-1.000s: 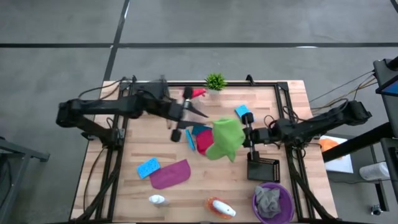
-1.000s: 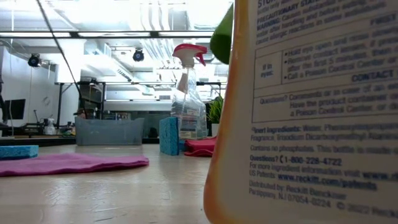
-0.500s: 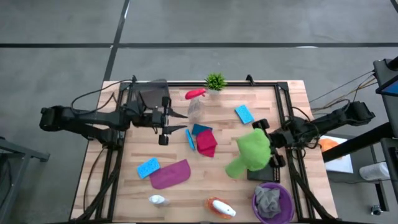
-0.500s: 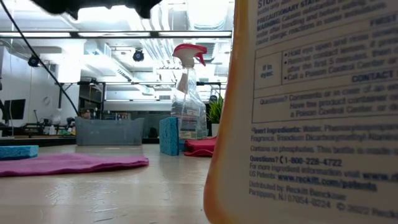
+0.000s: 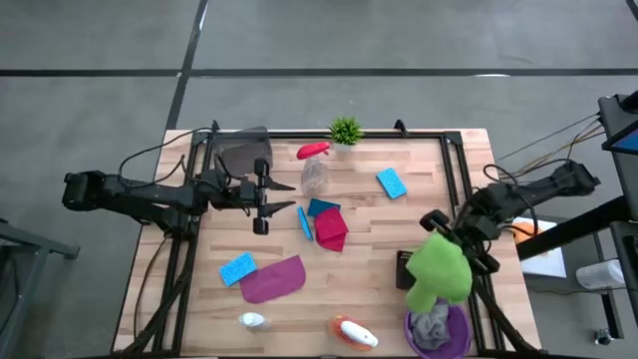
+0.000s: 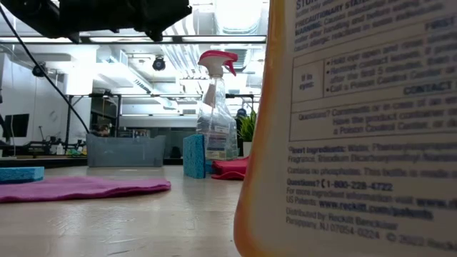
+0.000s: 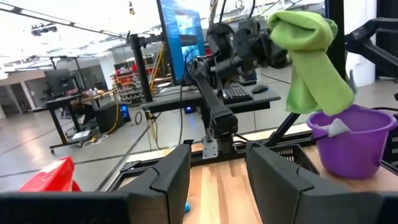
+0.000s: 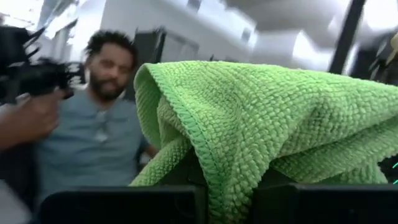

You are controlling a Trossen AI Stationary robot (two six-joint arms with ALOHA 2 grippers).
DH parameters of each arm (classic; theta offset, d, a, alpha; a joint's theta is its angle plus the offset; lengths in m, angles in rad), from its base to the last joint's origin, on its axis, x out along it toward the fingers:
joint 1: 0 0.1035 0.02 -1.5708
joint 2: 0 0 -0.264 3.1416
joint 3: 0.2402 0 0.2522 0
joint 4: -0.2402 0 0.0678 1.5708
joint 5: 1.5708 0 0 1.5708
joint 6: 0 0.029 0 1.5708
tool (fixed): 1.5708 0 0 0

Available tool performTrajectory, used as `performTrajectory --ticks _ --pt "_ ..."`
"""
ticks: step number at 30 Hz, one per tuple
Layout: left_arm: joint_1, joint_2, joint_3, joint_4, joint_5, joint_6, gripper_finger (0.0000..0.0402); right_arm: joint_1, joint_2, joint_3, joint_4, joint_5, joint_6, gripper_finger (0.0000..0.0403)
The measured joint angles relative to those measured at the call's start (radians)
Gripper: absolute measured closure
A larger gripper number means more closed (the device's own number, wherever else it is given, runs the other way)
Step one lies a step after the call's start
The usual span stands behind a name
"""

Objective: Pick & Place Kitchen Items
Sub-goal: Put the green towel into the purple bucket

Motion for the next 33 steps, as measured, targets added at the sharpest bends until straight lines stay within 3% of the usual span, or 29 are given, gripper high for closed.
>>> performTrajectory --ticks 5,10,16,19,26,33 --pt "0.000 0.000 0.000 -0.003 -0.004 0.000 0.0246 0.143 0.006 0.146 -0.344 0.129 -0.039 0.0385" --pt "0.000 0.000 -0.004 -0.017 -0.014 -0.001 0.0246 0.330 0.073 0.295 -0.637 0.343 -0.028 0.0385" --pt "0.000 0.000 -0.004 -0.027 -0.022 -0.008 0.0246 0.566 0.190 0.442 -0.957 0.663 0.162 0.0385" --pt "0.000 0.000 -0.004 -0.027 -0.023 -0.008 0.0246 0.659 0.258 0.491 -1.072 0.762 0.291 0.0385" --pt "0.000 0.000 -0.004 -0.026 -0.023 -0.007 0.0246 0.744 0.434 0.557 -1.210 0.799 0.554 0.0385" --pt "0.000 0.000 -0.003 -0.021 -0.029 -0.007 0.0245 0.743 0.601 0.575 -1.256 0.673 0.677 0.0385"
